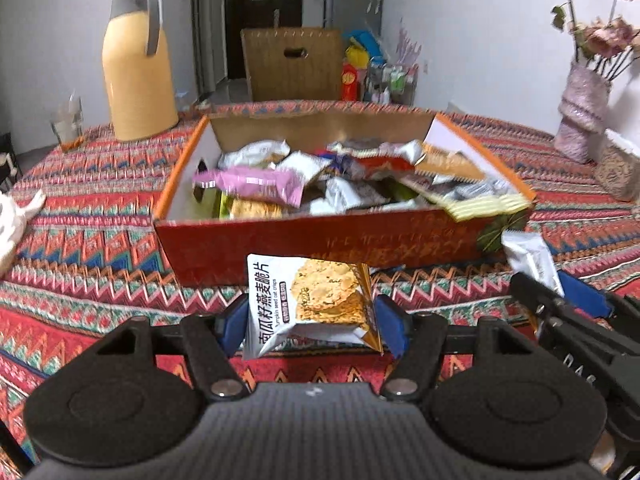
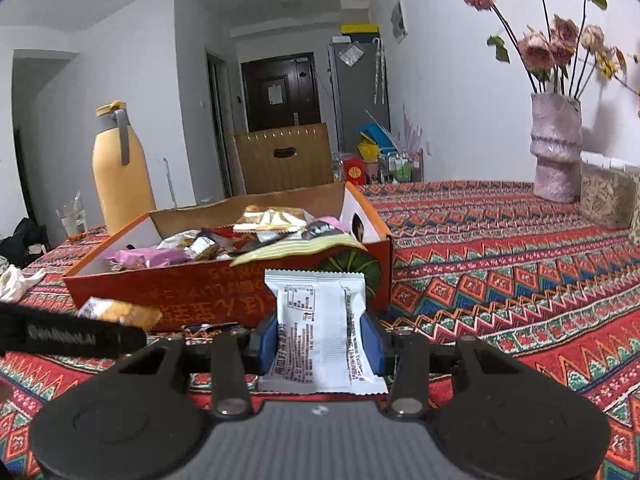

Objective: Organize snacks
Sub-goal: 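Grasp the white oat-crisp pack with the left gripper while the right holds the wrapper, then carry the oat-crisp pack and white wrapper over the orange box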

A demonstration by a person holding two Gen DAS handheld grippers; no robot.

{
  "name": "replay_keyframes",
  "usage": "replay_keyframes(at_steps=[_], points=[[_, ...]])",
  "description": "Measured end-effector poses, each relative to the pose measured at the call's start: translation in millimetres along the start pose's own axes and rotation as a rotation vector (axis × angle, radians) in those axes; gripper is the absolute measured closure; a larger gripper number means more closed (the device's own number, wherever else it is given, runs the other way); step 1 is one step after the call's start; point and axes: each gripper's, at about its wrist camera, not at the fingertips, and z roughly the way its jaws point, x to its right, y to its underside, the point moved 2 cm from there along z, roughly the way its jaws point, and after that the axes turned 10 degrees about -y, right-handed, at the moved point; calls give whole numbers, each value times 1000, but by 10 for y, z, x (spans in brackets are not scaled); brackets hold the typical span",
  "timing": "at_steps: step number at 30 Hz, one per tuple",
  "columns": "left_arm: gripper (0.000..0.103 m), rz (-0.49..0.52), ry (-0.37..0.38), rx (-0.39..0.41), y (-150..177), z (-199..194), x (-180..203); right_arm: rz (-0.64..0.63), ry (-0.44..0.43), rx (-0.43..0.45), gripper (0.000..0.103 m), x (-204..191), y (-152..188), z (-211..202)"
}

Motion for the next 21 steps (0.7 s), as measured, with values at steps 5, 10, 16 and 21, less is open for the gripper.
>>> replay_keyframes(at_steps=[5,10,16,21], points=[[36,-5,11,69,-129,-171,-42,-1,-39,24,60,-79,-95,-131],[35,-23,10,123,-282,-266,-94,-30,-51,78,60,-196,-304,-203],[35,-57,-2,168,-478,-297,-181,-60,-57,134,60,-304,-575,-184],[35,-86,-18,200,-636,-275,-261,-76,-55,160,60,-345,-756,-82]])
